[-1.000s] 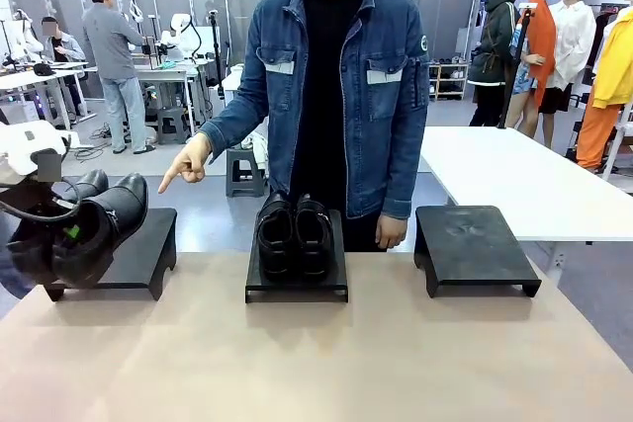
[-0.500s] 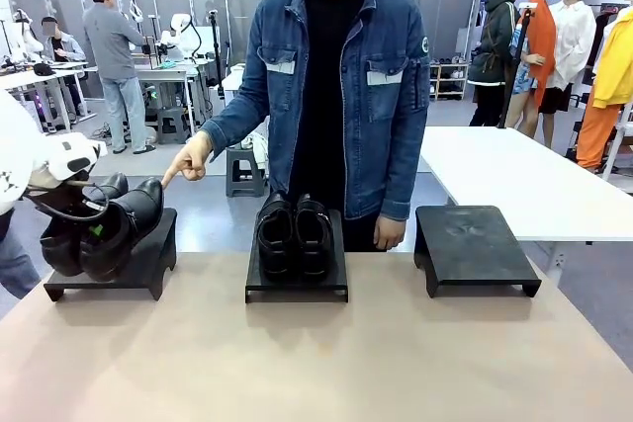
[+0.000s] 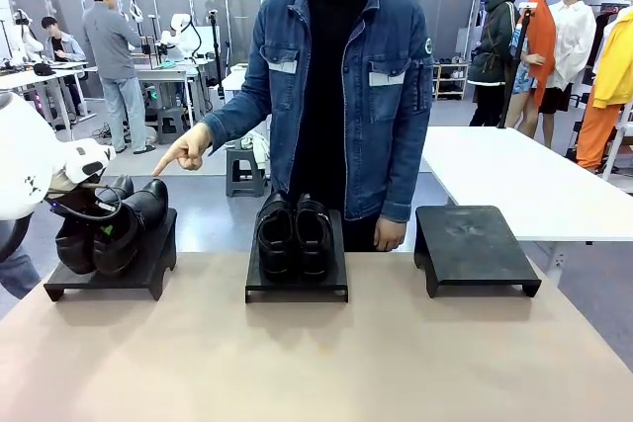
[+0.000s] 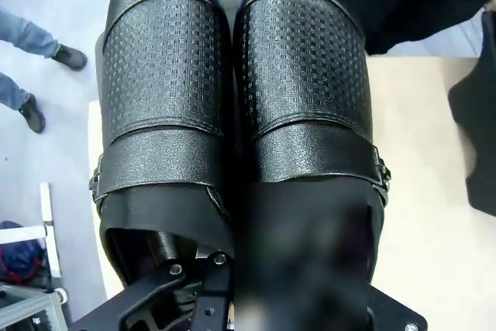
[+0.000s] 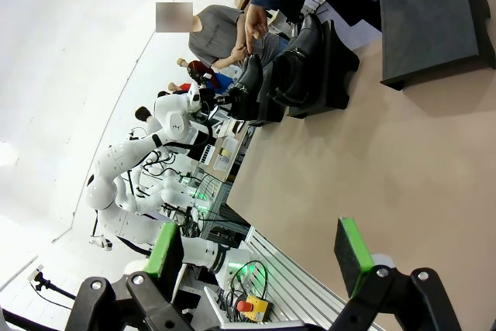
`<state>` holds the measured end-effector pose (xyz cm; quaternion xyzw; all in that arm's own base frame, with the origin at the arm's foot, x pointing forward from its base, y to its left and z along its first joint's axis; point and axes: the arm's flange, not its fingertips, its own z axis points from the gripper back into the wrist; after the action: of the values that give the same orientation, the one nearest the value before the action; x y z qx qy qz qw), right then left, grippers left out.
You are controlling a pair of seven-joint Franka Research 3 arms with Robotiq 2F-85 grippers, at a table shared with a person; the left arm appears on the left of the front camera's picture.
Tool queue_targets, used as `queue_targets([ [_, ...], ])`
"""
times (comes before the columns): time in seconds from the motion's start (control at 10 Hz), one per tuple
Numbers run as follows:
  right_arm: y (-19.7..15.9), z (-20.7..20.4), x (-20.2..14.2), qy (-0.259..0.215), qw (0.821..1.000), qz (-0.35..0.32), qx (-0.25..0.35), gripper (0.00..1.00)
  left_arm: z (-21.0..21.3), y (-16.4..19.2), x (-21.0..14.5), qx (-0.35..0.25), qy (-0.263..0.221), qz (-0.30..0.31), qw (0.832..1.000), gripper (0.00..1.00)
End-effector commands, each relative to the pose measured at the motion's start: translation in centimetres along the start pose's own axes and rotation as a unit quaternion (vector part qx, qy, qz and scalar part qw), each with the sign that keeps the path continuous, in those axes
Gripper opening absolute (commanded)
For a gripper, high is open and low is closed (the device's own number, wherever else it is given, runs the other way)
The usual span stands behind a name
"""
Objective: Place the shoes on the stand as instructed by the person.
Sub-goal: Pick up another pair of Shoes and place it on the Shoes Stand indicated by the person.
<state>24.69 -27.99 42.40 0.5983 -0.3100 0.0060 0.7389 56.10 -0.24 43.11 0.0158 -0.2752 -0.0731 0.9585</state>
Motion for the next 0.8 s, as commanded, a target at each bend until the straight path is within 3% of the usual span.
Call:
queue_targets([
  [0.0, 0.1, 0.1, -0.1, -0.002, 1.0, 0.003, 0.004, 1.0, -0.4, 0.9, 1.1, -0.004, -0.024, 0.01, 1.0, 0.08],
  [0.5, 0.1, 0.1, -0.1, -0.002, 1.0, 0.003, 0.004, 1.0, -2.7, 1.0, 0.6, -0.007, -0.025, 0.013, 1.0, 0.08],
  [0.6, 0.1, 0.1, -0.1, -0.002, 1.0, 0.003, 0.004, 1.0, -2.6, 1.0, 0.5, -0.005, -0.024, 0.013, 1.0, 0.41],
  [0.7, 0.1, 0.1, -0.1, -0.002, 1.0, 0.003, 0.004, 1.0, -2.3, 1.1, 0.5, -0.002, -0.026, 0.013, 1.0, 0.45],
])
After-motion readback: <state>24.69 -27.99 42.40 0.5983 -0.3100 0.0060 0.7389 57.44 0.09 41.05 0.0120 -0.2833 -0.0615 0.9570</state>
